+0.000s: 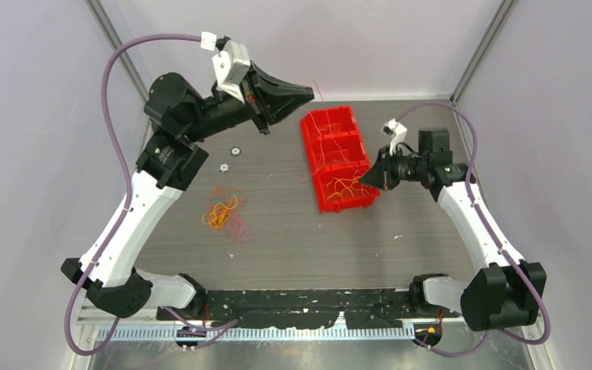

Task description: Untangle the cables

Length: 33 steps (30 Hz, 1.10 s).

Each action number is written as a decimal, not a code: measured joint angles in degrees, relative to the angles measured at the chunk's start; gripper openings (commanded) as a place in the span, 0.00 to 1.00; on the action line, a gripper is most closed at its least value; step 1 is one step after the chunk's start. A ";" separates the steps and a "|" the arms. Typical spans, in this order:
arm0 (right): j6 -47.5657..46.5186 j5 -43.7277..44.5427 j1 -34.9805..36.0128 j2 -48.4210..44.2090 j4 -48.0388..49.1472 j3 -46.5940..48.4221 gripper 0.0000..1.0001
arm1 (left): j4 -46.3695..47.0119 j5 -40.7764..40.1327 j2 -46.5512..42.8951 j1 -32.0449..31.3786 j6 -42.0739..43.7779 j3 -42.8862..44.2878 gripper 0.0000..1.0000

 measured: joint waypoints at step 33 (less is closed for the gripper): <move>-5.84 5.86 25.05 -5.07 13.75 18.73 0.99 | 8.96 14.53 2.99 0.28 -17.38 -6.91 0.00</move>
